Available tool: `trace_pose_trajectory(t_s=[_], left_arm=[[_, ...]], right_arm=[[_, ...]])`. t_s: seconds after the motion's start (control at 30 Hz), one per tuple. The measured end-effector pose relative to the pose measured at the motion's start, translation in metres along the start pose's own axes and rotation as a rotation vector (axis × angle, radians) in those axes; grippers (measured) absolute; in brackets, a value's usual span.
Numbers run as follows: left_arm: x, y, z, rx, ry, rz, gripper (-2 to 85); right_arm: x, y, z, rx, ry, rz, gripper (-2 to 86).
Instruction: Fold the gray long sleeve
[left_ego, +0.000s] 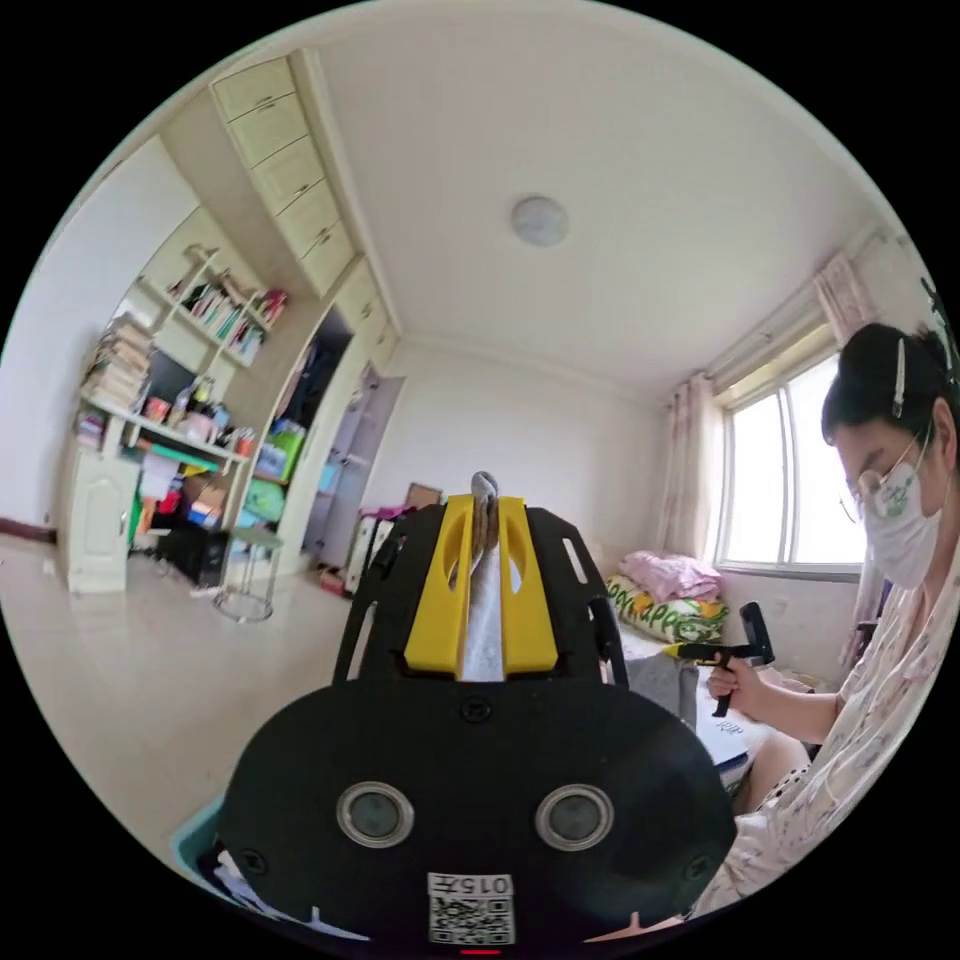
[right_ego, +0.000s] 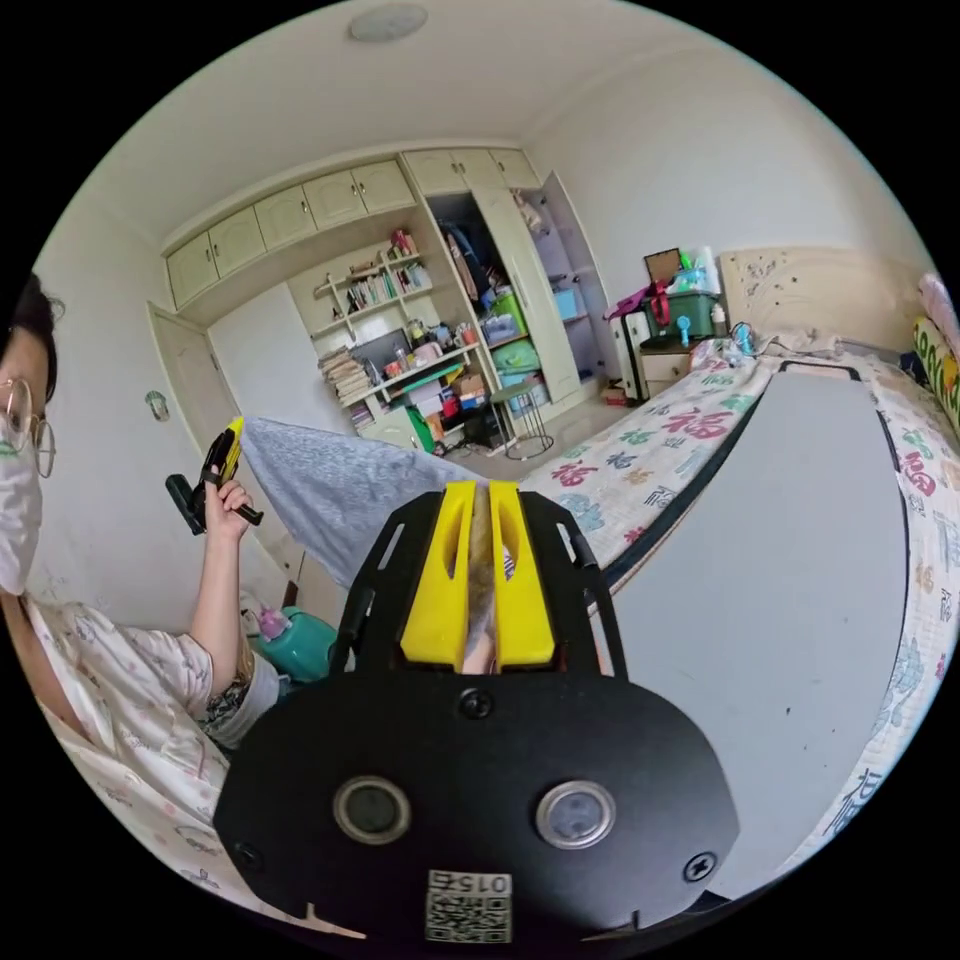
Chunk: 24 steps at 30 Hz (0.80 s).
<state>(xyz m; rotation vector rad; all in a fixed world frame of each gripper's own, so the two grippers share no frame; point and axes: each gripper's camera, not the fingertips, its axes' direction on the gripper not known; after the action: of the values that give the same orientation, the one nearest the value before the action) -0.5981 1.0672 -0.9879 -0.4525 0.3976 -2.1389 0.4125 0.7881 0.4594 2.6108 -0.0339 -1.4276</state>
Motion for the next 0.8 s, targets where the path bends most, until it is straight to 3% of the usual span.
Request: trace_pose_trajectory(t_s=[0.23,0.47,0.6,0.8], left_arm=[[0.065,-0.079,0.064,0.074,0.243,0.080,0.7],[0.103,-0.050,0.177,0.038,0.488,-0.009,1.0],[0.110,-0.009,0.272,-0.069,0.551,-0.106,1.2],[0.106,0.103,0.485,-0.434,0.427,-0.274,2.8]], right_arm=[[-0.049,-0.036,-0.150,0.311,0.112,-0.102,1.9],[-0.096,-0.049,-0.302,0.554,0.347,-0.175,1.7],[-0.083,-0.063,-0.314,0.515,0.513,-0.134,1.6],[0.057,-0.111,-0.229,0.219,0.717,0.116,2.5]])
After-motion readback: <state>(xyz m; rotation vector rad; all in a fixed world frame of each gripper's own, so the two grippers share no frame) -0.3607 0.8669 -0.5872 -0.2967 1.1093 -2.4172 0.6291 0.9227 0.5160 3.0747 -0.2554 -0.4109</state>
